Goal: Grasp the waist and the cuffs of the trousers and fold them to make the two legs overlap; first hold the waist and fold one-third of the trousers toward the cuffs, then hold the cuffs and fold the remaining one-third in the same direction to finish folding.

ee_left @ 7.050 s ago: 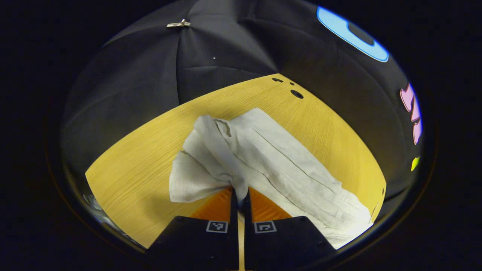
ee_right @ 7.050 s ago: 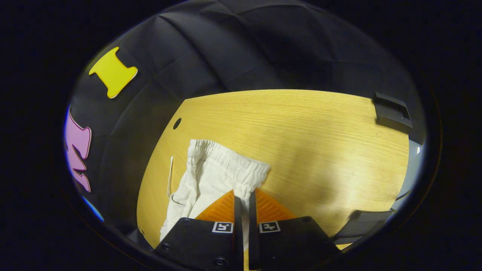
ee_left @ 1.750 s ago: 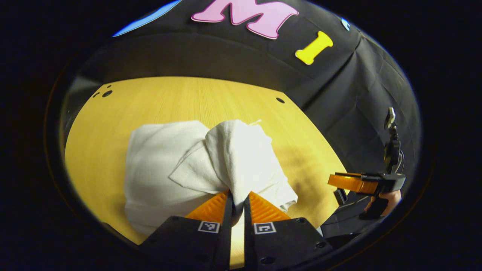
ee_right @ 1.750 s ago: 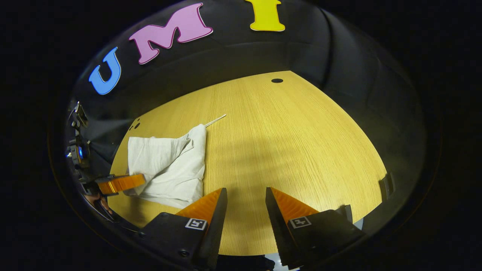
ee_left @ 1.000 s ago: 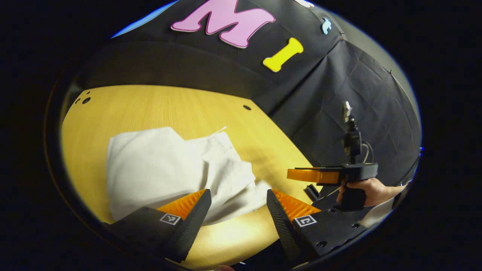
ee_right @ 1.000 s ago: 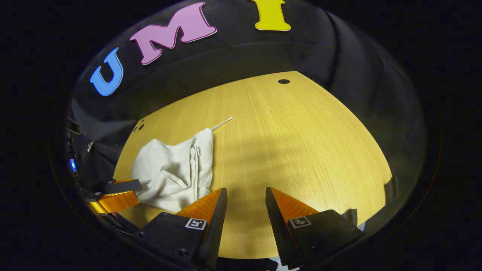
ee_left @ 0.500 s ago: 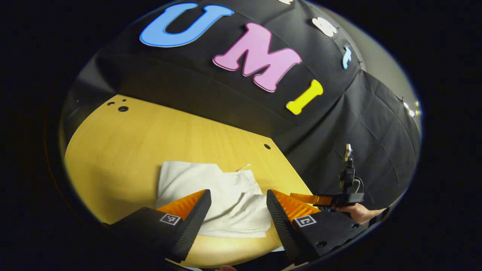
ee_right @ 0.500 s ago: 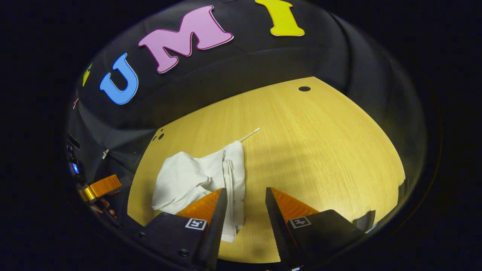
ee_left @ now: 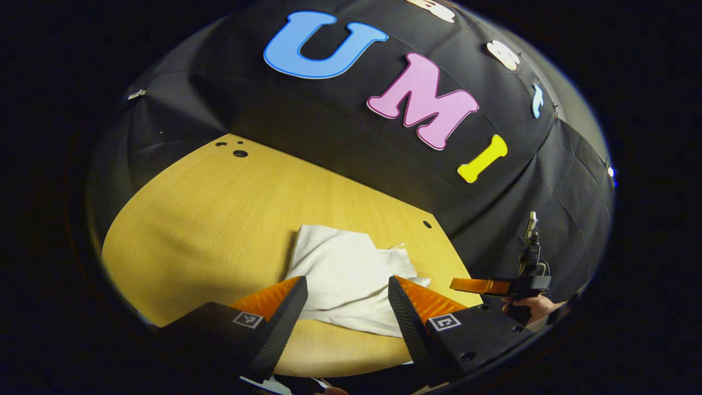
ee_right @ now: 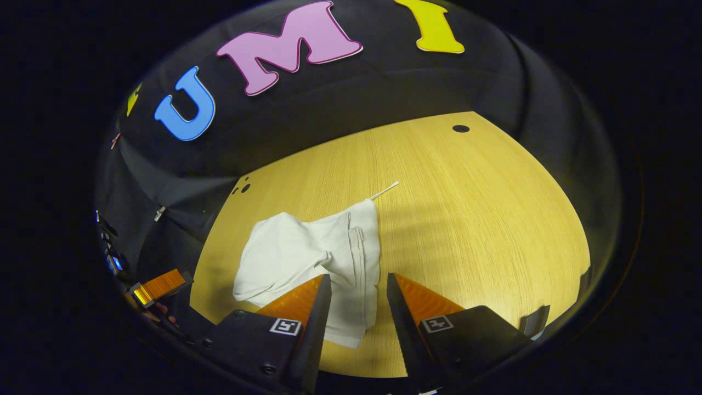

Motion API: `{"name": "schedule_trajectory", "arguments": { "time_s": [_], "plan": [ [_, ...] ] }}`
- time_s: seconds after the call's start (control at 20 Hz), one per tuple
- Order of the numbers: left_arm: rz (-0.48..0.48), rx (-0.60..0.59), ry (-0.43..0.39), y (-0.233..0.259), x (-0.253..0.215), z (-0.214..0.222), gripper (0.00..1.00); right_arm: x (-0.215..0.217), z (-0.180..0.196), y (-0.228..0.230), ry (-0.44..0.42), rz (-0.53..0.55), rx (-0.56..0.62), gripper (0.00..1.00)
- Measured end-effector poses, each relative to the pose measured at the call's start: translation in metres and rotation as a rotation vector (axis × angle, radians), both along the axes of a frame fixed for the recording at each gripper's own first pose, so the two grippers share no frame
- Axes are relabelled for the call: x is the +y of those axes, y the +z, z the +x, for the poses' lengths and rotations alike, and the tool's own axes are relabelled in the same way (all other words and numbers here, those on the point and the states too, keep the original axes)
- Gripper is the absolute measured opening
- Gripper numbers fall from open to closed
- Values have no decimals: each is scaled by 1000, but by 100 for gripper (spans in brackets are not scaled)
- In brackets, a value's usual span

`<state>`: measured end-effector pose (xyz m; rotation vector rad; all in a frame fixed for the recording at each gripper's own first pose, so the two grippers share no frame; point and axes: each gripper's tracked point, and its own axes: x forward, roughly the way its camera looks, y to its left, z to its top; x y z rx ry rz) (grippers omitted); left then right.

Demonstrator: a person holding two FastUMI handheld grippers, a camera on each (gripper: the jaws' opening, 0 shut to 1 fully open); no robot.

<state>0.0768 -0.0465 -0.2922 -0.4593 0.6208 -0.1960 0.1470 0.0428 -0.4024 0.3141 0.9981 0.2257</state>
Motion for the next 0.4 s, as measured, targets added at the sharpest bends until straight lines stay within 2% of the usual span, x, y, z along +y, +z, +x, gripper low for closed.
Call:
{"name": "schedule_trajectory", "arguments": {
  "time_s": [0.15,0.25,0.3,0.4],
  "plan": [
    [7,3,3,1,10,-20,94,11,0,2,-18,7,4,66],
    [16,1,0,-3,15,-25,94,18,-1,9,-19,5,-14,72],
    [16,0,-2,-6,16,-26,94,20,-2,13,-19,0,-29,79],
    [9,-9,-13,-7,17,-30,93,25,-3,21,-22,-13,-66,80]
  ]
}}
